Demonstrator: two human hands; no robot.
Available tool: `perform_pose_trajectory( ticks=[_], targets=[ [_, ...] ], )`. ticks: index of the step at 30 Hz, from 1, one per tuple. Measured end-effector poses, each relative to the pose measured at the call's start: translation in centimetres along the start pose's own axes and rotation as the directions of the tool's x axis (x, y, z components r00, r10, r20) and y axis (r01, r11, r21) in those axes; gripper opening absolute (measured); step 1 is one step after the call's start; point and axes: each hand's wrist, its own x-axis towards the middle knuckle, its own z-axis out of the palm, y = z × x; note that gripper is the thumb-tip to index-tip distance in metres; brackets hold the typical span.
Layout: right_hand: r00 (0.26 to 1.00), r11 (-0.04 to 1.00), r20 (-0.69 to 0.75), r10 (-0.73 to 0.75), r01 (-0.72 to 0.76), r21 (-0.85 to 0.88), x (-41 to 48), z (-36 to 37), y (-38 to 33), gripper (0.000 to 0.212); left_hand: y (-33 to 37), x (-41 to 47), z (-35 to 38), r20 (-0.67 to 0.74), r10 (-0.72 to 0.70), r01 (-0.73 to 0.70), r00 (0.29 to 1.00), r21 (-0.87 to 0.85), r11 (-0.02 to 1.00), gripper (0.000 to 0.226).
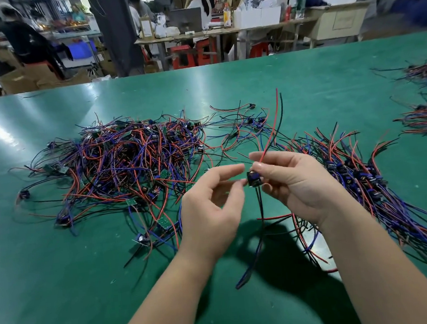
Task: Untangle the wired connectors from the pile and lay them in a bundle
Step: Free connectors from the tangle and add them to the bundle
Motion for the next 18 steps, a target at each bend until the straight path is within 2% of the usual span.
perform_pose_trajectory(
  ticks=[1, 3, 5, 8, 11, 15, 18],
  targets=[
    [1.000, 1.000, 0.014, 0.010, -0.010, -0.022, -0.1, 0.2, 0.2, 0.032, 0.0, 0.0, 0.0, 0.006, -0.128, 0.128, 0.992, -0.087, 0.988, 0.022],
    [0.999, 0.996, 0.029, 0.033, -0.031, -0.085, -0.1, 0.5, 0.7, 0.028, -0.1, 0.1, 0.1, 0.085, -0.288, 0.299, 0.954, -0.200, 0.933, 0.029],
    [1.000, 0.981, 0.000, 0.032, -0.031, -0.192, 0.0, 0.5, 1.1, 0.016, 0.0, 0.2, 0.2, 0.152, -0.346, 0.373, 0.926, -0.230, 0.899, 0.011],
    [0.999, 0.958, -0.042, 0.003, -0.015, -0.287, 0.4, 0.4, 1.8, 0.006, -0.3, 0.3, 0.0, 0.167, -0.364, 0.392, 0.916, -0.185, 0.901, 0.007],
    [0.998, 0.920, -0.051, -0.039, 0.016, -0.392, 0.6, 0.3, 2.3, 0.010, -0.9, 0.1, 0.0, 0.166, -0.327, 0.327, 0.930, 0.029, 0.945, 0.008],
    [0.993, 0.862, -0.075, -0.092, 0.041, -0.504, 0.7, -0.4, 2.0, 0.018, -1.1, -0.4, 0.9, 0.184, -0.375, 0.371, 0.909, 0.056, 0.927, 0.009],
    [0.967, 0.863, -0.147, -0.208, 0.110, -0.494, 0.8, -0.9, 1.1, 0.024, -1.1, -0.4, 1.2, 0.279, -0.417, 0.408, 0.865, 0.094, 0.908, 0.010]
  ],
)
